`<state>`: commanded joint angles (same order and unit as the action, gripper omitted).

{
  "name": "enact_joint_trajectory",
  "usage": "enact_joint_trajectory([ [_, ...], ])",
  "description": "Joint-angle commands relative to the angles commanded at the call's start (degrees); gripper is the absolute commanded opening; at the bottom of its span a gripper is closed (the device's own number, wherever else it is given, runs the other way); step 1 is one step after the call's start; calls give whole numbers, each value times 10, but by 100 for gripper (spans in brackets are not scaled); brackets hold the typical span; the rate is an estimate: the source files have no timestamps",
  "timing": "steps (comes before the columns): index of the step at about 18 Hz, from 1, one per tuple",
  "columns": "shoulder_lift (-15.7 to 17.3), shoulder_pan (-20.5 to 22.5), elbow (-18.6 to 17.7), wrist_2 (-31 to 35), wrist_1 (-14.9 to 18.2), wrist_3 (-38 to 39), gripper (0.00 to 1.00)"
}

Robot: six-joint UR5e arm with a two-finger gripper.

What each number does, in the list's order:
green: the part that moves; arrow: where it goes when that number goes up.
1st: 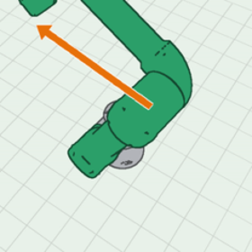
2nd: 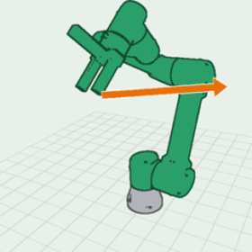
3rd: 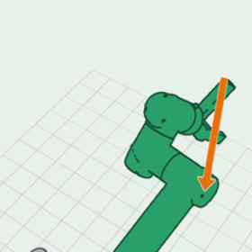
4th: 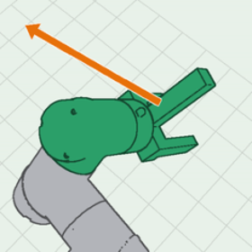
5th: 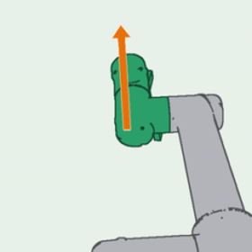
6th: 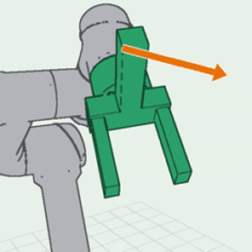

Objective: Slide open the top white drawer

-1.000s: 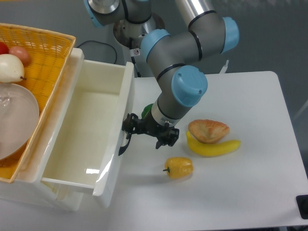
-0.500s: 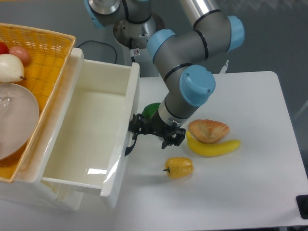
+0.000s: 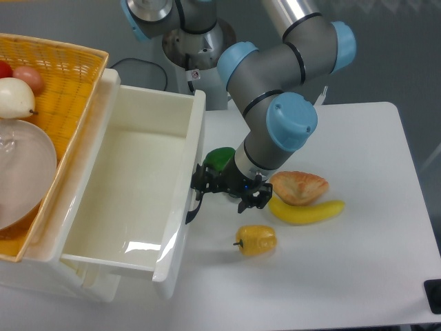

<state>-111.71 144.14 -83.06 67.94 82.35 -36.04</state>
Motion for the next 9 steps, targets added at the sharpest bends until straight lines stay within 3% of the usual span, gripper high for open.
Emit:
enact_joint_trajectory([
  [9,3,4,0,-24,4,1,100],
])
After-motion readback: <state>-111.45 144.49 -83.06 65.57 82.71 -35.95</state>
